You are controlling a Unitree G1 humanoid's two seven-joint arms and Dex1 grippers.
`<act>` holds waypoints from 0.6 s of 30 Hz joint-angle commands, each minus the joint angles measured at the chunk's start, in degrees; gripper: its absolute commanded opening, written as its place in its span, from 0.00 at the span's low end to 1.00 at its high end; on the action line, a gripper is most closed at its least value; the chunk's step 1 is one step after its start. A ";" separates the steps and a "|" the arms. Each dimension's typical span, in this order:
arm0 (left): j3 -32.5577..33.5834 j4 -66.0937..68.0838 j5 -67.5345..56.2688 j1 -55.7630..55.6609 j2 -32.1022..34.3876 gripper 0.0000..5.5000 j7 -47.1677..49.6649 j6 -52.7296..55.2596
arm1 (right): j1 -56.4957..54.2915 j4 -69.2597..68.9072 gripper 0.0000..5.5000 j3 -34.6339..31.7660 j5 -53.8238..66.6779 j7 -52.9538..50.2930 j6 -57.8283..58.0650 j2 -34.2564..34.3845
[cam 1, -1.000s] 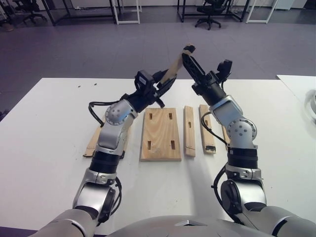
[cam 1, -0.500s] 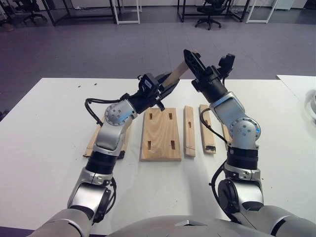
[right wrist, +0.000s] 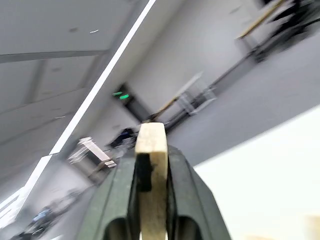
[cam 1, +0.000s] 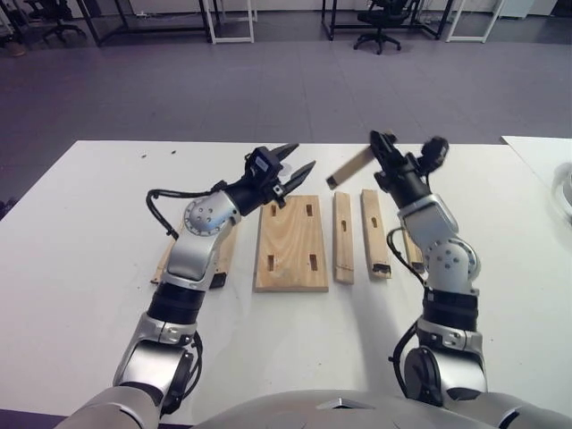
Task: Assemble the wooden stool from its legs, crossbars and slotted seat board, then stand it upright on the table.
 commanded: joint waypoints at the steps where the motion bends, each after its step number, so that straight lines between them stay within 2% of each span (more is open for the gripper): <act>1: 3.31 0.14 -1.62 3.16 -0.93 0.48 3.29 2.85 | 4.14 3.72 0.07 1.28 -4.49 -0.35 -3.70 2.72; 6: 4.54 0.64 -2.07 3.95 -2.27 0.48 5.73 3.54 | 5.00 10.94 0.07 -0.14 -7.20 0.76 -9.08 4.75; 13: 4.51 0.70 -2.24 3.90 -2.26 0.48 5.26 3.74 | 5.47 16.86 0.07 3.41 -15.96 2.17 -14.35 2.94; 16: 4.87 0.59 -2.18 4.09 -2.02 0.48 5.41 3.84 | 6.81 17.85 0.07 7.84 -23.43 2.90 -16.56 0.00; 18: 5.00 0.39 -2.19 4.25 -1.93 0.48 5.49 3.92 | 8.58 19.56 0.07 13.17 -30.98 3.80 -19.58 -2.65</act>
